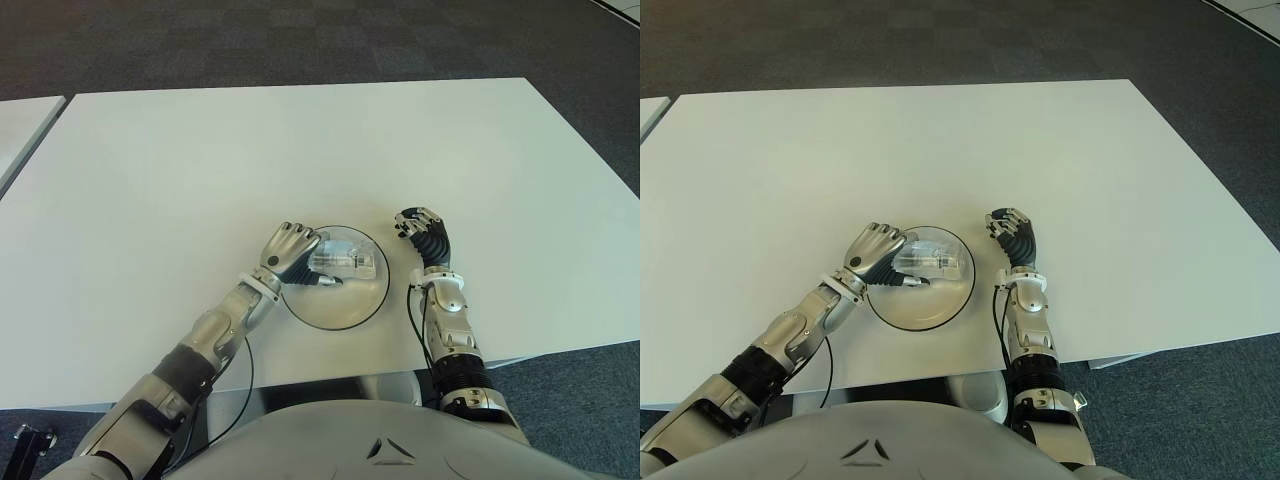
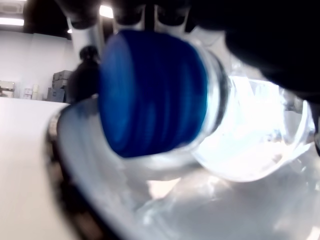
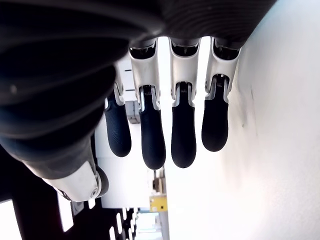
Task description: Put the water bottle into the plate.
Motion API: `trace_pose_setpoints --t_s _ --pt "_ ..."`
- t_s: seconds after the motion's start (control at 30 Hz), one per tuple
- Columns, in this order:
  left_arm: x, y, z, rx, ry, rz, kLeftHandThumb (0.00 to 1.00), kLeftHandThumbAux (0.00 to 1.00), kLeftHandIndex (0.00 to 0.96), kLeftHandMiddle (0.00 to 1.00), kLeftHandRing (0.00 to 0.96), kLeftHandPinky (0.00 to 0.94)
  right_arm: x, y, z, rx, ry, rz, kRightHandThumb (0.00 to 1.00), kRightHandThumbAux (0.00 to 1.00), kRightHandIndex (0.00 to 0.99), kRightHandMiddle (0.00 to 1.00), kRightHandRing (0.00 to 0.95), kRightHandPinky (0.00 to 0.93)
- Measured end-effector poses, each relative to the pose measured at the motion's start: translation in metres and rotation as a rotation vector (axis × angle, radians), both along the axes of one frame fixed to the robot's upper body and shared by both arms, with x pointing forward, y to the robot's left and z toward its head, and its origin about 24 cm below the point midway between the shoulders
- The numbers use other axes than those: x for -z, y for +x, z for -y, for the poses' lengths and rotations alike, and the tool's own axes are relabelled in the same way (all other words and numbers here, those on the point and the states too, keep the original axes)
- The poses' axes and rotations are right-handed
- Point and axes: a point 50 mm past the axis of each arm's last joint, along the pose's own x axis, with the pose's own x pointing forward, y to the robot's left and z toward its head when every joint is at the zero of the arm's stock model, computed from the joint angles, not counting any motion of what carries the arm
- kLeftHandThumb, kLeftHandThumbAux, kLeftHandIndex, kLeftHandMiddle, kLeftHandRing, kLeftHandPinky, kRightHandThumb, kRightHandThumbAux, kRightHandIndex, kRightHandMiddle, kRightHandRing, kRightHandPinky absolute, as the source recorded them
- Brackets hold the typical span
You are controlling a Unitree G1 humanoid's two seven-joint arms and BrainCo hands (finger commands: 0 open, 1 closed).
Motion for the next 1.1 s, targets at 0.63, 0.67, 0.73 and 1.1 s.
trace_pose_setpoints --t_s 0.63,0.67,0.73,1.1 --pt "0.003 -0.006 0.002 0.101 -0.046 -0.078 0.169 0.499 0.116 0.194 0.196 0.208 0.000 0.000 0.000 0.006 0.000 0.005 0.707 0.732 0.429 0.499 0.506 0.526" --pt "0.003 -0.005 0.002 0.105 -0.044 -0.090 0.141 0.498 0.094 0.164 0.162 0.159 0.000 0.000 0.000 0.006 0.000 0.005 0.707 0.732 0.429 0.500 0.507 0.526" --pt "0.001 -0.005 0.003 0.113 -0.039 -0.111 0.101 0.496 0.060 0.121 0.113 0.090 0.000 0.000 0.000 0.006 0.000 0.005 0.707 0.732 0.429 0.500 0.507 0.527" --pt "-0.006 -0.008 0.004 0.146 0.013 -0.144 0.002 0.448 0.001 0.002 0.002 0.001 0.000 0.000 0.000 0.006 0.000 0.005 0.706 0.733 0.428 0.495 0.507 0.527"
